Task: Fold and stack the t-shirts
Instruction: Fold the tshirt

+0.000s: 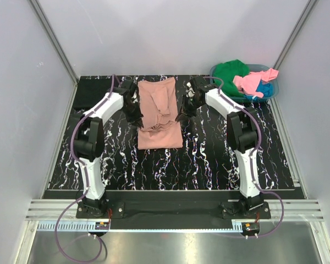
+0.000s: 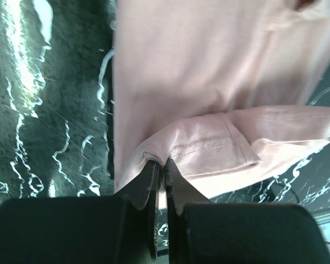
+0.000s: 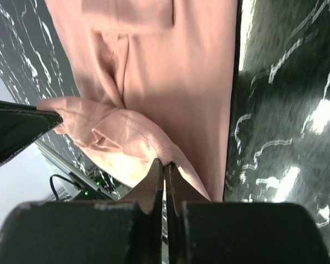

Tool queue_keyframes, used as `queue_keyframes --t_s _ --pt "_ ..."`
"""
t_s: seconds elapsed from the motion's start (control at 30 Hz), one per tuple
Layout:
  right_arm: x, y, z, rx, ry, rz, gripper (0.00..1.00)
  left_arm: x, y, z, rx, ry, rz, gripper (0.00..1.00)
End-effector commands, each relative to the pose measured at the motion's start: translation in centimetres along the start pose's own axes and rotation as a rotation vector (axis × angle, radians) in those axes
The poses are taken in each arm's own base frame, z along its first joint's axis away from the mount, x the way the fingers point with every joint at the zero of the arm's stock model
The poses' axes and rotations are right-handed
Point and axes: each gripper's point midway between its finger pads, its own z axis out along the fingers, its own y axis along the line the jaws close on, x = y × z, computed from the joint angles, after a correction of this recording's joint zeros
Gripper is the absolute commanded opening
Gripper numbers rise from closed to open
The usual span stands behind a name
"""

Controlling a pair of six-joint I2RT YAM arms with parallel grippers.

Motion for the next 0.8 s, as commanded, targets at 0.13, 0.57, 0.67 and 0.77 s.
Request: queue_keyframes --t_s 0.13,0.57,0.67,0.77 --pt "-2.4 0.3 -0.2 -0.027 -0.020 -0.008 0.00 -3.6 -1.3 -0.8 0.086 -0.043 -0.009 0.06" --pt "-4.4 -0.7 1.6 -0.078 0.007 0.022 0.12 -5.8 -1.2 1.2 0.097 -0.029 -0.046 0.23" --pt "-5.2 -0.8 2.0 -0.089 0.005 0.026 0.24 -6.9 -0.5 1.0 0.077 -0.062 -0.062 0.32" --pt "-7.4 -0.6 1.5 -0.101 -0.042 0.038 0.32 -8.9 0.9 -0.9 0.019 -0.160 -0.090 0.35"
